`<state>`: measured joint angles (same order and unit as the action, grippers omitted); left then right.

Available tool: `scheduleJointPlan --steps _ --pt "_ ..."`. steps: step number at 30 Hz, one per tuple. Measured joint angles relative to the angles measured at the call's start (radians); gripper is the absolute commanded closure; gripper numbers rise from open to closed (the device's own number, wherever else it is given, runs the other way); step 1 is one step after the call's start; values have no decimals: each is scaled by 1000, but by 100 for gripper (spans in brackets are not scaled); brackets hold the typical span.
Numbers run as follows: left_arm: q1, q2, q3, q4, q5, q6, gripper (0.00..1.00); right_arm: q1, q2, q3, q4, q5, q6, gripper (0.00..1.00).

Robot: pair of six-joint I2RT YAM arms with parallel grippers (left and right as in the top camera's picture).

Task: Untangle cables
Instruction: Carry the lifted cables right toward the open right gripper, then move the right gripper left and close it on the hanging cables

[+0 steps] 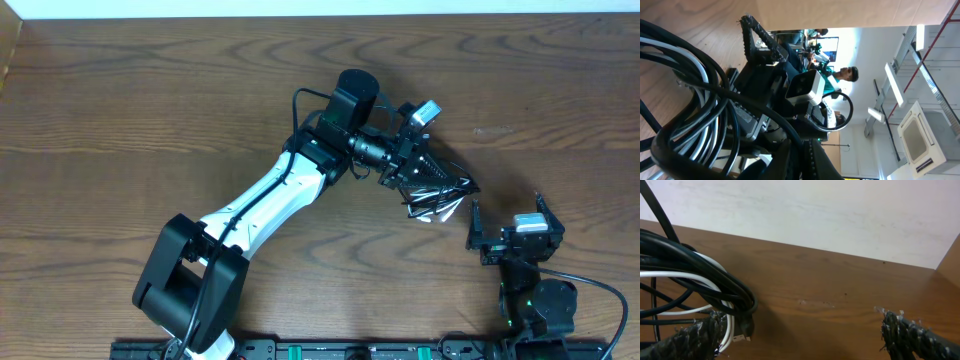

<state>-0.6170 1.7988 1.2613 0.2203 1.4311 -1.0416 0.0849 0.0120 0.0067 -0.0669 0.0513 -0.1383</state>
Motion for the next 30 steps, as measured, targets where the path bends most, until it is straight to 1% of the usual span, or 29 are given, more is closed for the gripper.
scheduleJointPlan --steps 10,16,23,26,30 --pt "0 0 0 -8 0 -11 92 0 0 0 0 0 0 1" --pt "0 0 0 -54 0 -104 92 0 0 0 0 0 0 1" --pt "0 0 0 -60 0 -141 92 0 0 0 12 1 0 1" --pt "0 0 0 -60 0 -142 92 0 0 0 40 -34 0 1" --pt "0 0 0 -60 0 -145 92 0 0 0 109 -164 24 1"
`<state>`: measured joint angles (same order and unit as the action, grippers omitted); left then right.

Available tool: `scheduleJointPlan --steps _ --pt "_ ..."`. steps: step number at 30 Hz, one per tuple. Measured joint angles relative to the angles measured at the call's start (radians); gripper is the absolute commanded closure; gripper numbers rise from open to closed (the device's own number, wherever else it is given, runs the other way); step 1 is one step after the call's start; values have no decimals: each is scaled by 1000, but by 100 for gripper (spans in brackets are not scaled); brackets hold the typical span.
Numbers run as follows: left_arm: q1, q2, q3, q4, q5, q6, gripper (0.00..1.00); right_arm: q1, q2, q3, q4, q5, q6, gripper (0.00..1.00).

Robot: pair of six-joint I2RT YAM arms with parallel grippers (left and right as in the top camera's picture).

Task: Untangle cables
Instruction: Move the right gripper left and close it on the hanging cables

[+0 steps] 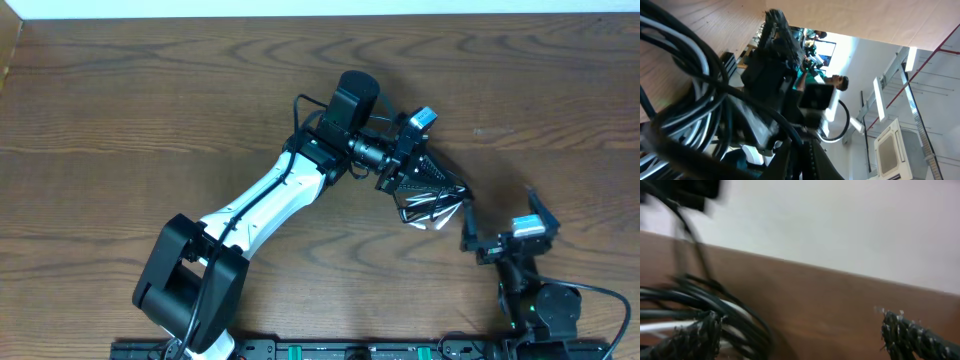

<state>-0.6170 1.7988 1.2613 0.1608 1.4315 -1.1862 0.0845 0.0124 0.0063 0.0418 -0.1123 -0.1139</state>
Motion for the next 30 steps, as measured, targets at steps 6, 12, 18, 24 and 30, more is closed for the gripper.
scheduleJointPlan --steps 6,12,18,24,30 --pt "0 0 0 0 0 0 92 0 0 0 78 -187 108 1" --pt "0 0 0 1 2 0 93 -15 95 89 22 -249 300 1" --pt "0 0 0 1 3 -6 93 -45 381 407 -174 -335 359 1" --pt "0 0 0 0 3 -8 93 -48 674 673 -403 -459 375 1" --pt "2 0 0 0 3 -8 93 -48 870 780 -408 -644 401 1"
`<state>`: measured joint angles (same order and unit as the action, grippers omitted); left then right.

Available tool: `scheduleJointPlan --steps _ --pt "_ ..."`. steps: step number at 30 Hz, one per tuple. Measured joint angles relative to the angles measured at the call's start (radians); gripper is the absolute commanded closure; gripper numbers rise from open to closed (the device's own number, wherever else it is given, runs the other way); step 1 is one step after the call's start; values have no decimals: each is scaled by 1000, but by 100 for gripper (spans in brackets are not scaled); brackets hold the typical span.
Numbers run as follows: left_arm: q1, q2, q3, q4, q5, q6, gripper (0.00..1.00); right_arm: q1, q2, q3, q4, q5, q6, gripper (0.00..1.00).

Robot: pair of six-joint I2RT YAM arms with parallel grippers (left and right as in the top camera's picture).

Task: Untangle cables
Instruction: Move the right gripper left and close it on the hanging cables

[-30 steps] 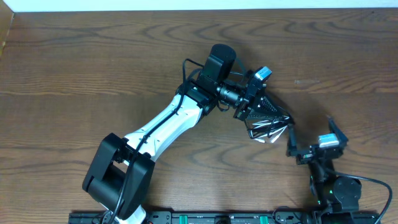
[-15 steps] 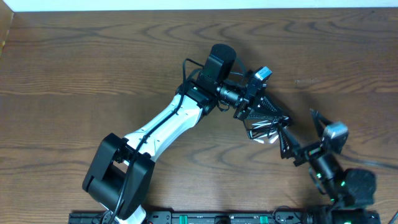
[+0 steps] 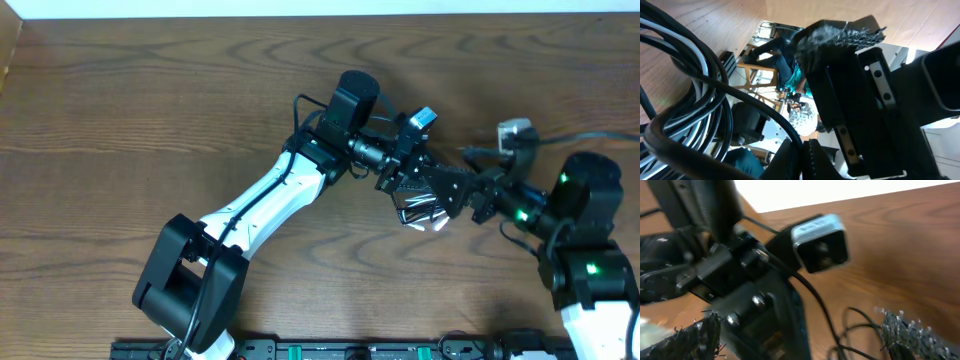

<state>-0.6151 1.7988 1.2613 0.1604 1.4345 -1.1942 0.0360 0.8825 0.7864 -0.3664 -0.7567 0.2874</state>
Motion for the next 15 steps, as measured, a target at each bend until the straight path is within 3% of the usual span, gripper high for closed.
scheduleJointPlan --steps 5,15 --pt "28 0 0 0 4 -23 92 0 69 3 -35 -93 87 2" --pt "58 0 0 -3 11 -40 93 -2 183 4 -138 -205 155 32"
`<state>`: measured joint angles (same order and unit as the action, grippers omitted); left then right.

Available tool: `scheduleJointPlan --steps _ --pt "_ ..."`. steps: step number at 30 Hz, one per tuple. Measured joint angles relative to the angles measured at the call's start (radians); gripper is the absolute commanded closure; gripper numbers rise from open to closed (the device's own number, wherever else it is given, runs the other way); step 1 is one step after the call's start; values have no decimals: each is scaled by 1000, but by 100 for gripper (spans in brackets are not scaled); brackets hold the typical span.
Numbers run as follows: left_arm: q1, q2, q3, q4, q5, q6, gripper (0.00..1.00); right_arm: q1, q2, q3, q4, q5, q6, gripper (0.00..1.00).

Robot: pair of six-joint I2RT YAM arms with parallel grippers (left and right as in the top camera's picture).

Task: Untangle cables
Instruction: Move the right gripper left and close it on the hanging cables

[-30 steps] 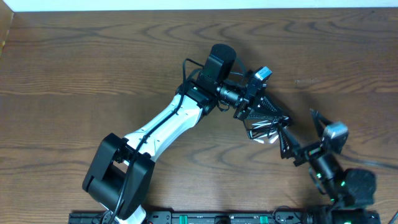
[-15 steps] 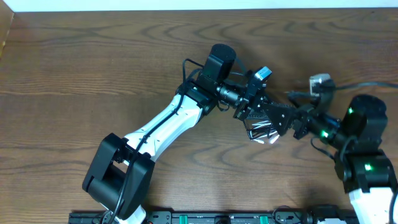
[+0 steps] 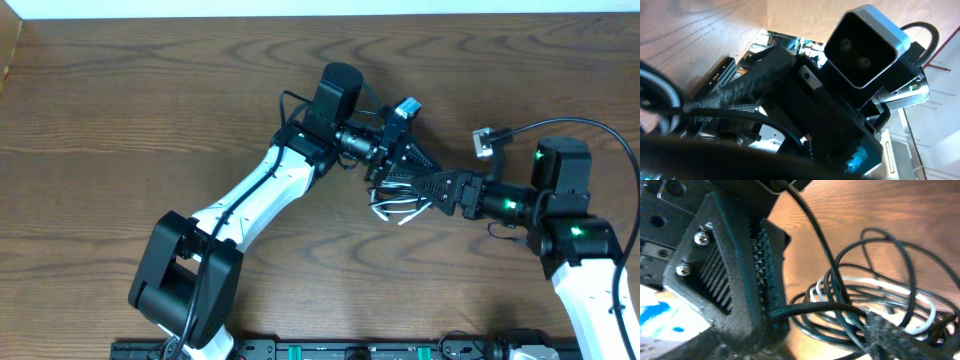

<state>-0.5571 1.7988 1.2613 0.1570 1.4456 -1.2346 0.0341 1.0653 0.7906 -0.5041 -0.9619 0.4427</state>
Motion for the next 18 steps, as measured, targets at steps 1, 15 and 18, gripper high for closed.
scheduleJointPlan --steps 1,15,18 --pt "1 0 0 0 0 0 93 0 8 0 0 -19 3 32" --pt "-1 0 0 3 18 -74 93 40 37 1 -8 -79 -45 16" --pt "-1 0 0 3 21 -75 93 40 37 1 3 -53 -48 4"
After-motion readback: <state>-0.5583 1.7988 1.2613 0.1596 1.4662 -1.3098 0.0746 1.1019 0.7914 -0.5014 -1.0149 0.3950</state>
